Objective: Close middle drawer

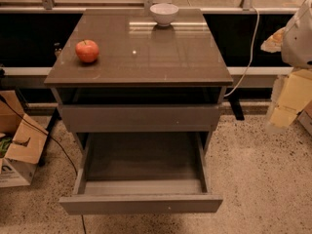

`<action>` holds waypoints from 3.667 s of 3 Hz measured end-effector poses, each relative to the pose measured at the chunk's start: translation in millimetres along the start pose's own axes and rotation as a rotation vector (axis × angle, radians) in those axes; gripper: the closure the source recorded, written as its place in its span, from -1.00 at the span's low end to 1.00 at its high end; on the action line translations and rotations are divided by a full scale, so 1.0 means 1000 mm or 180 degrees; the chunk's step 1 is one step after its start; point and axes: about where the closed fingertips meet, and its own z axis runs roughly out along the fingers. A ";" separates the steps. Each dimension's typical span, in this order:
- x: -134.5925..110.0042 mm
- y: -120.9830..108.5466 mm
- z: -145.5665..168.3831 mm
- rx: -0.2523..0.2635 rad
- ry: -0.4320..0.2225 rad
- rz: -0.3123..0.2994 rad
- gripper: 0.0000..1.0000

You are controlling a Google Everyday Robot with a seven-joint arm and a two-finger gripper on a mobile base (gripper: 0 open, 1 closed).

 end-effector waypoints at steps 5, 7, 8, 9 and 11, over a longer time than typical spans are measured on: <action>-0.018 0.043 0.087 -0.0235 -0.0383 -0.0125 0.70; -0.010 0.064 0.188 -0.0544 -0.0565 0.0110 1.00; -0.009 0.065 0.196 -0.0580 -0.0575 0.0124 1.00; -0.002 0.074 0.211 -0.0617 -0.0474 0.0191 1.00; 0.017 0.133 0.267 -0.0840 -0.0623 0.0502 1.00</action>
Offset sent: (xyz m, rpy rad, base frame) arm 0.0000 0.0000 0.0000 0.0000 0.0000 0.0000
